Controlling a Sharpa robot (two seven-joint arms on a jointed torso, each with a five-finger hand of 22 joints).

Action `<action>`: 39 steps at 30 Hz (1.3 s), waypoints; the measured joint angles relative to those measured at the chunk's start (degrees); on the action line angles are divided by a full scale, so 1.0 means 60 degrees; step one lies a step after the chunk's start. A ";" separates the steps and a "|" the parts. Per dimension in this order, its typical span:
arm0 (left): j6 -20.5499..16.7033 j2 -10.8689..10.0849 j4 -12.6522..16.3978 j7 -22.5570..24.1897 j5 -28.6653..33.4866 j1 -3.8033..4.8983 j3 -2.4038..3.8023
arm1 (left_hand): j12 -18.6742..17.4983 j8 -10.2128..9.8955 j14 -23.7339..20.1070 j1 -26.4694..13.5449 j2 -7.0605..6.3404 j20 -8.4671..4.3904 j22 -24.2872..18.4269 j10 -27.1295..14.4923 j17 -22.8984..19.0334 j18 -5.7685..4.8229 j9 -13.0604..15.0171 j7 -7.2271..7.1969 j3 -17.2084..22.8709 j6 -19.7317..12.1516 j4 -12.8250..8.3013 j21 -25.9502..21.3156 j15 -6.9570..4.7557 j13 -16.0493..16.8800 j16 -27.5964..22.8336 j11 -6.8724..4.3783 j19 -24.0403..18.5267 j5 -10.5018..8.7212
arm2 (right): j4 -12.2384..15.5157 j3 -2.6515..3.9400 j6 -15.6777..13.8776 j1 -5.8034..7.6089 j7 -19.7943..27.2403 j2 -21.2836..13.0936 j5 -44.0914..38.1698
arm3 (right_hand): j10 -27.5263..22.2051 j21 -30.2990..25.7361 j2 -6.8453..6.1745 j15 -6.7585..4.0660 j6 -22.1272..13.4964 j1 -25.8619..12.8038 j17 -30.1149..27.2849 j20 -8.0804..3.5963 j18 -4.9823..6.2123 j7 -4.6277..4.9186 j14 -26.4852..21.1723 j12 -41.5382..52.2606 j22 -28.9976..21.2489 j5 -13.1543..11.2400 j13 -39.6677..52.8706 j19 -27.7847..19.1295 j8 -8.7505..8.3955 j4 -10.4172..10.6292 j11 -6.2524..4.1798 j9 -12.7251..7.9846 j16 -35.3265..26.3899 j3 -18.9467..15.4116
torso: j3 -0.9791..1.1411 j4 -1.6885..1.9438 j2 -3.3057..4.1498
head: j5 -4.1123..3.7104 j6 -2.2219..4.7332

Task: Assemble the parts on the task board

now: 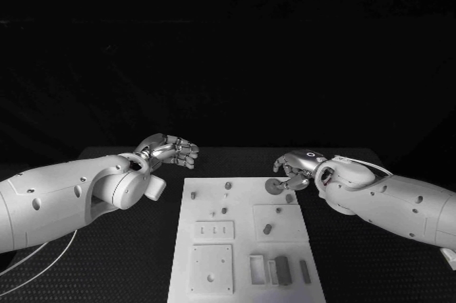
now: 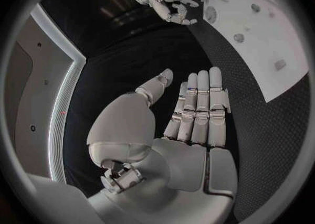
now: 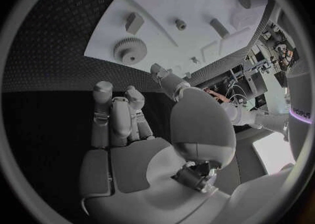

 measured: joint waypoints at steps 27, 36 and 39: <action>0.0122 0.0091 -0.0023 -0.0013 0.0004 -0.0003 -0.0003 | 0.0000 0.0000 -0.0001 0.0000 0.0001 0.0000 0.0014 0.0000 0.0044 -0.0058 0.0001 0.0000 -0.0027 0.0000 0.0028 0.0000 0.0000 0.0016 -0.0039 0.0000 0.0000 0.0000 | -0.1141 -0.0006 0.0380 -0.0335 0.0386 0.0650 0.0164 | -0.0020 0.0000 0.0860 -0.0062 -0.0018 -0.0039 -0.0076 0.0034 0.0000 0.0030 -0.0060 0.0030 0.0000 -0.0001 -0.0033 -0.0033 0.0005 -0.0090 -0.0050 -0.0028 0.0040 -0.0125 | -0.0039 0.0035 0.0006 | -0.0072 -0.0104; 0.0141 0.0085 -0.0009 -0.0022 0.0005 -0.0003 -0.0003 | -0.0036 0.0000 -0.0001 0.0001 0.0001 0.0000 0.0015 0.0000 0.0054 -0.0065 0.0002 0.0000 -0.0027 0.0000 0.0027 0.0000 0.0000 0.0024 -0.0043 0.0000 0.0000 0.0000 | -0.1281 0.0002 0.0466 -0.0323 0.0419 0.0730 0.0182 | -0.0018 0.0000 0.1359 -0.0095 0.0027 -0.0100 -0.0108 0.0037 -0.0001 -0.0014 -0.0094 0.0030 0.0000 -0.0001 -0.0043 -0.0035 0.0043 -0.0219 -0.0051 -0.0064 0.0076 -0.0254 | -0.0036 0.0027 0.0005 | -0.0061 -0.0135; 0.0147 0.0085 -0.0007 -0.0024 0.0005 -0.0003 -0.0003 | -0.0036 0.0000 -0.0001 0.0001 0.0001 0.0000 0.0015 0.0000 0.0054 -0.0071 0.0002 0.0000 -0.0027 0.0000 0.0027 0.0000 0.0000 0.0024 -0.0044 0.0000 0.0000 0.0000 | -0.1346 0.0003 0.0466 -0.0321 0.0423 0.0788 0.0185 | -0.0018 0.0000 0.1359 -0.0094 0.0027 -0.0100 -0.0112 0.0035 -0.0001 -0.0014 -0.0094 0.0030 0.0000 -0.0001 -0.0043 -0.0039 0.0066 -0.0232 -0.0051 -0.0063 0.0076 -0.0266 | -0.0029 0.0027 0.0005 | -0.0061 -0.0136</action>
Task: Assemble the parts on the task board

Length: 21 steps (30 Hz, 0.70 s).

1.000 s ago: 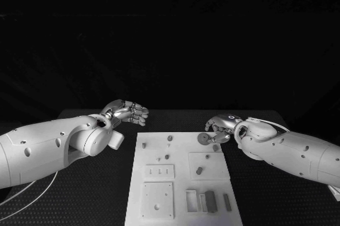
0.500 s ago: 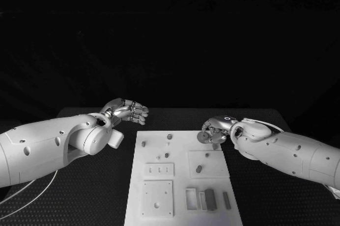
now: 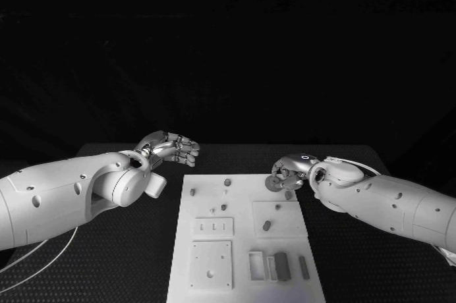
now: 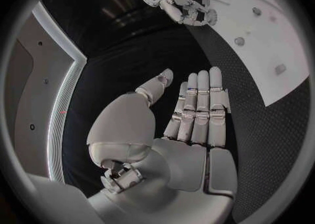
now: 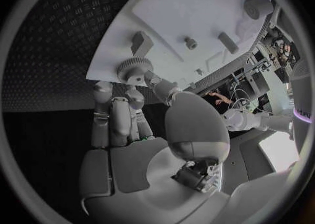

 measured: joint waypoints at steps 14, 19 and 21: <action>0.0023 -0.0022 0.0041 -0.0009 0.0001 0.0001 0.0000 | 0.0000 0.0000 0.0000 0.0000 0.0000 0.0000 0.0008 0.0000 0.0009 -0.0018 0.0000 0.0000 0.0000 0.0000 -0.0001 0.0000 0.0000 0.0000 0.0000 0.0000 0.0000 0.0000 | -0.0110 -0.0018 -0.0005 -0.0065 -0.0035 0.0107 -0.0076 | -0.0086 -0.0001 -0.0518 0.0082 -0.0189 0.0012 -0.0179 -0.0001 0.0000 0.0189 -0.0115 -0.0001 0.0000 0.0000 -0.0011 -0.0069 -0.0175 -0.0187 0.0067 -0.0151 0.0000 -0.0025 | 0.0009 -0.0007 0.0006 | 0.0031 -0.0051; 0.0028 0.0004 0.0014 -0.0010 0.0001 0.0001 0.0000 | 0.0000 0.0000 0.0000 0.0000 0.0000 0.0000 0.0007 0.0000 0.0020 0.0029 0.0001 0.0000 0.0001 0.0000 -0.0001 0.0000 0.0000 0.0008 0.0000 0.0000 0.0000 0.0000 | -0.0111 -0.0017 -0.0004 -0.0071 -0.0048 0.0103 -0.0116 | -0.0142 -0.0001 -0.0654 0.0091 -0.0232 -0.0021 -0.0221 0.0015 0.0000 0.0232 -0.0159 -0.0001 0.0000 -0.0001 -0.0011 -0.0088 -0.0180 -0.0213 0.0072 -0.0173 0.0000 0.0001 | 0.0007 -0.0016 0.0005 | 0.0035 -0.0073; 0.0031 0.0017 -0.0002 -0.0011 0.0001 0.0001 0.0000 | 0.0000 0.0000 -0.0001 0.0000 0.0000 0.0000 0.0007 0.0000 0.0020 0.0073 0.0001 0.0000 0.0001 0.0000 -0.0001 0.0000 0.0000 0.0007 -0.0002 0.0000 0.0000 0.0000 | -0.0111 -0.0017 -0.0001 -0.0070 -0.0054 0.0099 -0.0131 | -0.0142 -0.0001 -0.0657 0.0091 -0.0240 -0.0024 -0.0222 0.0016 0.0000 0.0240 -0.0160 -0.0001 0.0000 -0.0001 -0.0011 -0.0088 -0.0180 -0.0213 0.0072 -0.0174 0.0000 0.0001 | 0.0005 -0.0018 0.0005 | 0.0029 -0.0074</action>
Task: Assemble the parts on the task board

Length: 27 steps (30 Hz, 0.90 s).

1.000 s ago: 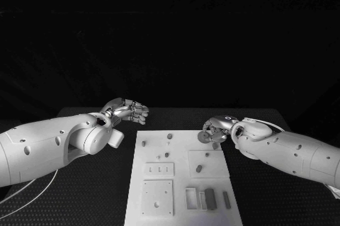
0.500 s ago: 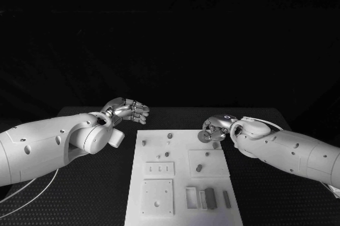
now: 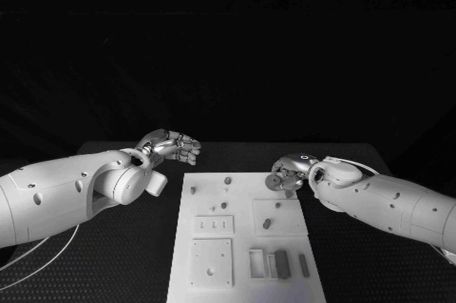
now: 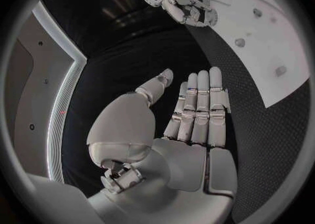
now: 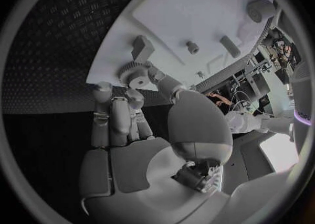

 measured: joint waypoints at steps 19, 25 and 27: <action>0.0013 -0.0003 -0.0001 -0.0005 0.0001 0.0000 0.0000 | 0.0000 0.0000 0.0000 0.0000 0.0000 0.0000 0.0007 0.0000 0.0015 -0.0002 0.0000 0.0000 0.0000 0.0000 0.0000 0.0000 0.0000 0.0007 -0.0035 0.0000 0.0000 0.0000 | -0.0076 0.0011 0.0046 0.0007 0.0021 0.0025 -0.0117 | 0.0003 0.0057 0.0940 -0.0141 0.0450 0.0299 0.0049 0.0034 0.0000 -0.0449 -0.0032 0.0065 0.0000 -0.0008 -0.0015 -0.0029 0.0404 -0.0397 -0.0175 0.0094 0.0069 0.0158 | 0.0000 0.0011 -0.0009 | -0.0037 -0.0058; 0.0015 -0.0004 0.0002 -0.0008 0.0001 0.0000 0.0000 | 0.0000 0.0000 0.0000 0.0000 0.0000 0.0000 0.0006 0.0000 0.0014 -0.0009 0.0001 0.0000 0.0000 0.0000 0.0000 0.0000 0.0000 0.0007 -0.0035 0.0000 0.0000 0.0000 | -0.0092 0.0011 0.0000 -0.0004 0.0023 0.0102 -0.0274 | 0.0096 0.0069 0.1027 -0.0246 0.0486 0.0338 0.0093 0.0034 0.0003 -0.0486 0.0069 0.0065 0.0000 -0.0009 -0.0039 -0.0029 0.0581 -0.0410 -0.0267 0.0147 0.0095 0.0146 | 0.0001 0.0010 -0.0010 | -0.0040 -0.0067; 0.0015 -0.0004 0.0002 -0.0009 0.0002 0.0000 0.0000 | -0.0027 0.0000 0.0000 0.0000 0.0000 0.0000 0.0006 0.0000 0.0024 -0.0013 0.0000 0.0000 0.0000 0.0000 0.0000 0.0000 0.0000 0.0007 -0.0035 0.0000 0.0000 0.0000 | -0.0086 0.0007 -0.0033 -0.0010 0.0020 0.0131 -0.0345 | 0.0122 0.0102 0.1021 -0.0245 0.0487 0.0344 0.0098 0.0035 0.0002 -0.0486 0.0069 0.0065 0.0000 -0.0009 -0.0046 -0.0029 0.0626 -0.0436 -0.0294 0.0147 0.0095 0.0120 | 0.0001 0.0010 -0.0010 | -0.0052 -0.0068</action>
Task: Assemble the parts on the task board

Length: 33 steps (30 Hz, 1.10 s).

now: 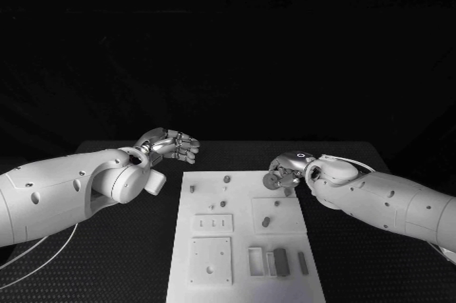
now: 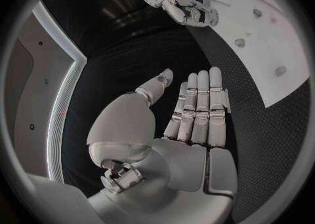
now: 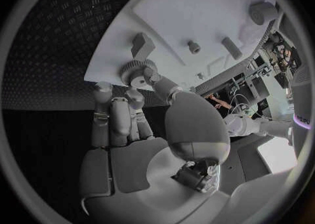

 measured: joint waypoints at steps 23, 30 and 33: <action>0.0001 -0.0029 0.0031 -0.0021 0.0001 0.0000 0.0000 | -0.0008 -0.0049 0.0000 0.0000 0.0000 0.0000 0.0015 0.0000 0.0019 -0.0049 0.0001 0.0000 0.0000 0.0000 0.0000 0.0000 0.0000 0.0006 -0.0006 0.0000 0.0000 0.0000 | 0.0294 -0.0038 -0.0438 -0.0098 -0.0470 0.0149 -0.0782 | 0.0244 0.0000 -0.0731 -0.0186 0.0299 -0.0281 0.0122 -0.0086 0.0085 -0.0248 0.0191 0.0055 0.0000 0.0001 -0.0009 0.0093 0.0031 0.0583 -0.0172 0.0094 0.0082 -0.0010 | -0.0006 -0.0001 0.0002 | -0.0024 0.0003; 0.0000 -0.0063 0.0051 -0.0023 0.0001 0.0001 0.0000 | -0.0008 -0.0049 0.0000 0.0000 0.0000 0.0000 0.0014 0.0000 0.0025 -0.0056 0.0000 0.0000 0.0000 0.0000 0.0000 0.0000 0.0000 0.0013 -0.0038 0.0000 0.0000 0.0000 | 0.0890 -0.0057 -0.0715 -0.0139 -0.1185 0.0002 -0.0916 | 0.0396 0.0036 -0.0652 -0.0243 0.0444 -0.0517 0.0209 -0.0129 0.0084 -0.0271 0.0355 0.0090 0.0000 -0.0008 0.0000 0.0199 0.0091 0.0860 -0.0219 0.0130 0.0082 -0.0016 | -0.0013 0.0000 0.0000 | 0.0013 0.0038; 0.0000 -0.0068 0.0051 -0.0025 0.0000 0.0002 0.0002 | -0.0008 -0.0049 0.0000 0.0000 0.0000 0.0000 0.0013 0.0000 0.0024 -0.0060 0.0001 0.0000 0.0000 0.0000 0.0000 0.0000 0.0000 0.0013 -0.0038 0.0000 0.0000 0.0000 | 0.1191 -0.0026 -0.0850 -0.0102 -0.1524 -0.0068 -0.0977 | 0.0449 0.0036 -0.0712 -0.0252 0.0478 -0.0580 0.0221 -0.0156 0.0085 -0.0301 0.0367 0.0111 0.0000 -0.0008 0.0000 0.0227 0.0091 0.0912 -0.0235 0.0142 0.0082 -0.0015 | -0.0016 0.0002 -0.0001 | 0.0019 0.0047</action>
